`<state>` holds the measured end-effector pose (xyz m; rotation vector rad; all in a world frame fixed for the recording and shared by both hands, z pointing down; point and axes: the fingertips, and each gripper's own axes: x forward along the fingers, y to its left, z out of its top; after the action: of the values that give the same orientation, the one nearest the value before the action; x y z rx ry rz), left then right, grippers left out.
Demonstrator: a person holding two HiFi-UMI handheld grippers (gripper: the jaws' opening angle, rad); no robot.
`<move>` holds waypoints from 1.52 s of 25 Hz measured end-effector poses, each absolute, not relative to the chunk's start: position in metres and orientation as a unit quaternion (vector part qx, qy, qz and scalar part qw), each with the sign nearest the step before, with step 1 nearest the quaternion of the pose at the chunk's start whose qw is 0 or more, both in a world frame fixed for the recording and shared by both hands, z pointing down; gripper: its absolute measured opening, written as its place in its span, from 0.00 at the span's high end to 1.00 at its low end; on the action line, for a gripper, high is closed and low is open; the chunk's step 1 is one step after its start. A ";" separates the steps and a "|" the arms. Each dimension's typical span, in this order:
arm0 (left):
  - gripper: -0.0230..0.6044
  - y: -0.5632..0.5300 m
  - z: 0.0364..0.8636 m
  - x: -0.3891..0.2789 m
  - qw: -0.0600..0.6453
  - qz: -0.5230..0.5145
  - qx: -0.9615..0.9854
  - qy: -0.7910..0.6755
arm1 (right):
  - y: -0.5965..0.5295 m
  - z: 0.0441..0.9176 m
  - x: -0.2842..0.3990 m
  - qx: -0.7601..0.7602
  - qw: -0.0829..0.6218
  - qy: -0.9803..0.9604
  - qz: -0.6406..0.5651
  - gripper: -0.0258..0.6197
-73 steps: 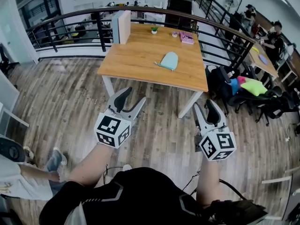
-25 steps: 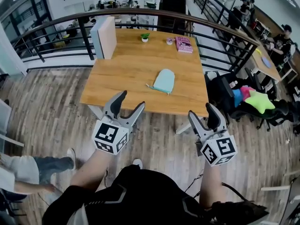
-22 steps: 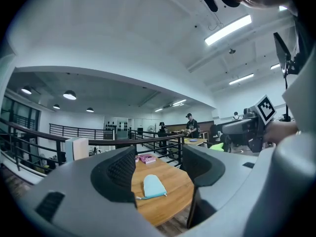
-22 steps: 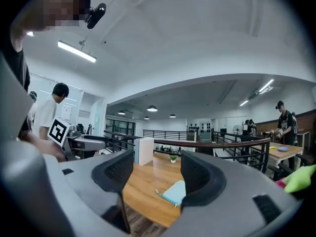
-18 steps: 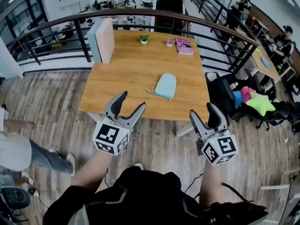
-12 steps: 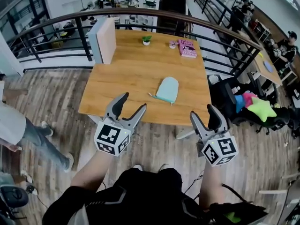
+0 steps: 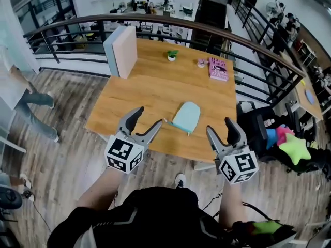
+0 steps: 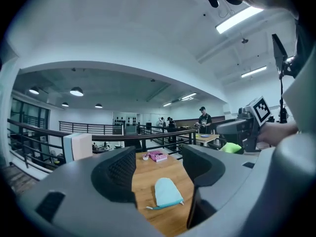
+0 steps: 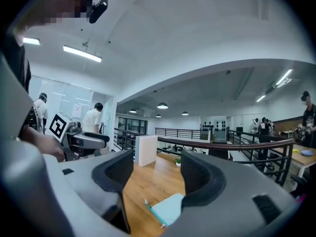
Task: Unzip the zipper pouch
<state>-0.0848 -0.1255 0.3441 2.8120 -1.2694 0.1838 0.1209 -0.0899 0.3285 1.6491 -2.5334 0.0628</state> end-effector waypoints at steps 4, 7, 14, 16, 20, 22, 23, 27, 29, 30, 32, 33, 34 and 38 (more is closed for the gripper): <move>0.48 -0.148 0.344 -0.057 0.027 0.063 0.900 -0.431 | -0.123 0.331 0.145 0.514 0.062 -0.856 0.013 0.49; 0.48 -0.163 0.349 -0.037 0.033 0.072 0.894 -0.442 | -0.145 0.337 0.168 0.501 0.066 -0.863 0.017 0.49; 0.48 -0.177 0.373 0.001 0.055 0.086 0.888 -0.449 | -0.178 0.372 0.201 0.456 0.088 -0.885 0.040 0.51; 0.48 -0.180 0.385 0.008 0.059 0.098 0.883 -0.455 | -0.187 0.388 0.205 0.437 0.097 -0.893 0.049 0.51; 0.48 -0.186 0.416 0.014 0.074 0.122 0.872 -0.469 | -0.201 0.428 0.207 0.398 0.122 -0.907 0.065 0.52; 0.48 -0.191 0.434 0.016 0.085 0.136 0.869 -0.469 | -0.211 0.449 0.204 0.381 0.137 -0.911 0.070 0.53; 0.48 -0.192 0.443 0.016 0.093 0.141 0.868 -0.467 | -0.215 0.460 0.201 0.372 0.145 -0.914 0.072 0.53; 0.48 -0.192 0.482 0.014 0.123 0.166 0.862 -0.463 | -0.223 0.507 0.187 0.328 0.180 -0.924 0.082 0.58; 0.48 -0.187 0.504 0.015 0.140 0.181 0.858 -0.459 | -0.221 0.533 0.182 0.307 0.194 -0.926 0.100 0.58; 0.48 -0.184 0.515 0.016 0.149 0.188 0.858 -0.455 | -0.220 0.547 0.179 0.296 0.203 -0.927 0.108 0.58; 0.48 -0.179 0.537 0.015 0.166 0.199 0.855 -0.449 | -0.217 0.575 0.172 0.275 0.225 -0.927 0.121 0.60; 0.48 -0.175 0.546 0.015 0.177 0.202 0.853 -0.447 | -0.215 0.588 0.168 0.264 0.235 -0.926 0.128 0.61; 0.48 -0.172 0.556 0.015 0.187 0.204 0.852 -0.444 | -0.213 0.601 0.164 0.253 0.246 -0.926 0.135 0.61; 0.52 -0.168 0.586 0.016 0.205 0.216 0.850 -0.435 | -0.208 0.647 0.152 0.214 0.299 -0.920 0.138 0.63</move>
<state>0.0157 -0.1683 0.5864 2.3701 -1.2129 0.6009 0.1517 -0.2076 0.6474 0.5693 -2.4431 0.3663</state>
